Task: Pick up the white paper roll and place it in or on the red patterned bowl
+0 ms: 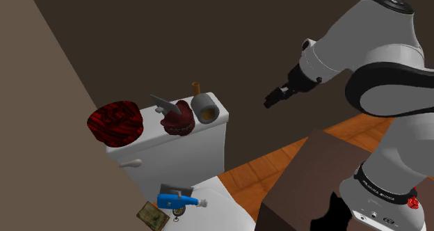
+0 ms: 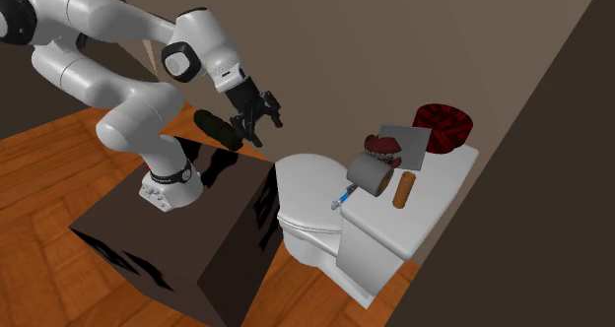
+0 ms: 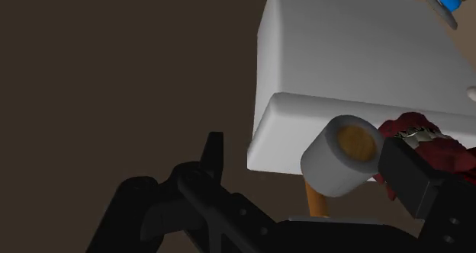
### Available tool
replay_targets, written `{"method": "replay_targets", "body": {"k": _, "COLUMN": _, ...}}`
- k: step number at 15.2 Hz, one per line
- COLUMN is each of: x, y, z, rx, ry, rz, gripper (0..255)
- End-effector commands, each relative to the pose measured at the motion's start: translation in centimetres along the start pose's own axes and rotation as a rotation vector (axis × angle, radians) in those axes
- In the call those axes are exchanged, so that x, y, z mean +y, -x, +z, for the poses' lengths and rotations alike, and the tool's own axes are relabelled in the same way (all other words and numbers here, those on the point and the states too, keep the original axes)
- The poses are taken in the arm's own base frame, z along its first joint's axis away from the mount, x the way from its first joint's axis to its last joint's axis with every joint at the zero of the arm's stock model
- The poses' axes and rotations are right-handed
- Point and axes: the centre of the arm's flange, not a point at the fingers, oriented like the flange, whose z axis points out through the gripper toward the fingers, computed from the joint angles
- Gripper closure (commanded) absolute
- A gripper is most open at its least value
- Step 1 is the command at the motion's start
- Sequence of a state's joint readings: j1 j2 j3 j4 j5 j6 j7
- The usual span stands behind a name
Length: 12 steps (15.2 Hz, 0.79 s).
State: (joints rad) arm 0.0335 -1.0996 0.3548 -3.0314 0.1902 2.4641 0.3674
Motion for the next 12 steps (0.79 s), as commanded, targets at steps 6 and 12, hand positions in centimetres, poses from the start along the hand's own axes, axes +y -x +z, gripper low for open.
{"method": "replay_targets", "body": {"k": 6, "x": -4.6, "y": 2.9, "z": 10.4, "rx": 0.305, "ry": -0.011, "rz": 0.122, "gripper": 0}}
{"method": "replay_targets", "body": {"k": 12, "x": -8.2, "y": 2.8, "z": 18.2, "rx": 0.523, "ry": -0.018, "rz": 0.210, "gripper": 0}}
